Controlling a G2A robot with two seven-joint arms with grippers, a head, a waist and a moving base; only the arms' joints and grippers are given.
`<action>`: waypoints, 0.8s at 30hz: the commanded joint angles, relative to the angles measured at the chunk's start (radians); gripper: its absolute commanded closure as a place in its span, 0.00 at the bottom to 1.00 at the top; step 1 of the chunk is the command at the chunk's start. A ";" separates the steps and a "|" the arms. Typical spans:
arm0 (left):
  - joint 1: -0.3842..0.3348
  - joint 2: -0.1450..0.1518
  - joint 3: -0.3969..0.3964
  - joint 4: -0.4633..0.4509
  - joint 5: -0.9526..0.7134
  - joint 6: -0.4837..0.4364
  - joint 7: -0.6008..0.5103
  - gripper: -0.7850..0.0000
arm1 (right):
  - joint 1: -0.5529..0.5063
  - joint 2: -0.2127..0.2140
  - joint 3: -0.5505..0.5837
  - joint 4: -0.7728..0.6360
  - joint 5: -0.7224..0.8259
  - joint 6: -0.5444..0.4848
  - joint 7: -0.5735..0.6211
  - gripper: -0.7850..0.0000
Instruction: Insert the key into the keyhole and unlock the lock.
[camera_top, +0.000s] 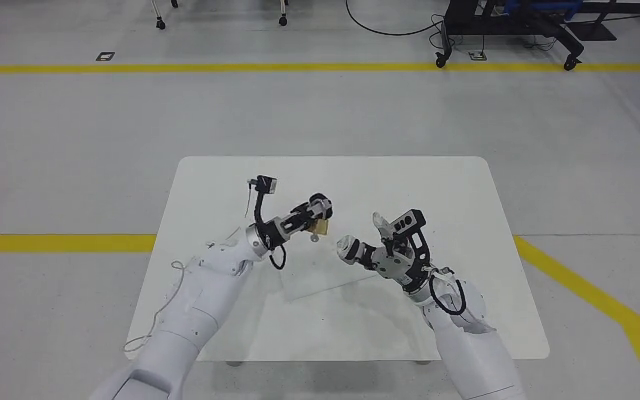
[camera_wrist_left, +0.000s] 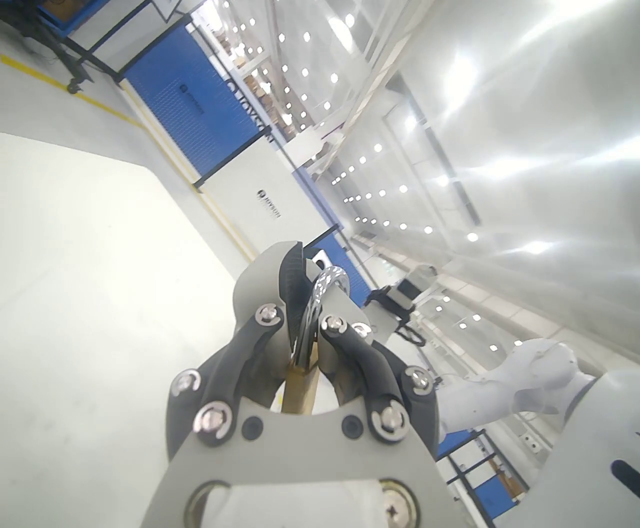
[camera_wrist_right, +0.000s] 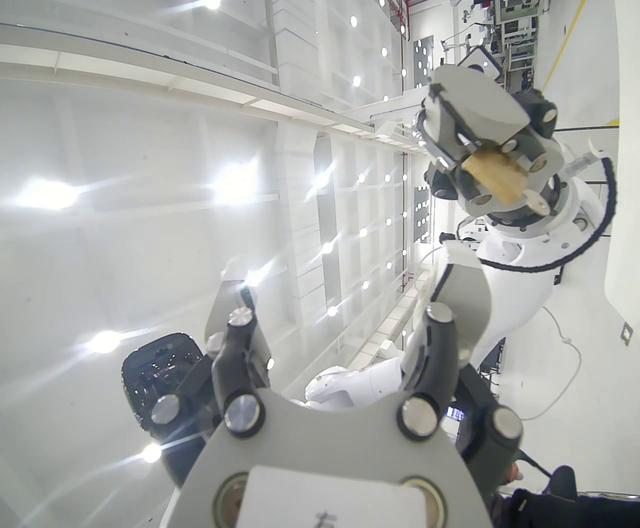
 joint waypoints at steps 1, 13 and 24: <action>0.015 0.004 0.009 -0.050 0.122 0.065 0.049 1.00 | 0.000 0.000 0.000 0.000 0.000 0.000 0.000 0.00; 0.013 0.009 0.111 -0.139 0.628 0.525 0.136 1.00 | 0.000 0.000 0.000 0.000 0.000 0.000 0.000 0.00; -0.010 -0.005 0.121 -0.100 0.575 0.577 0.088 0.00 | 0.000 0.000 0.000 0.000 0.000 0.000 0.000 0.00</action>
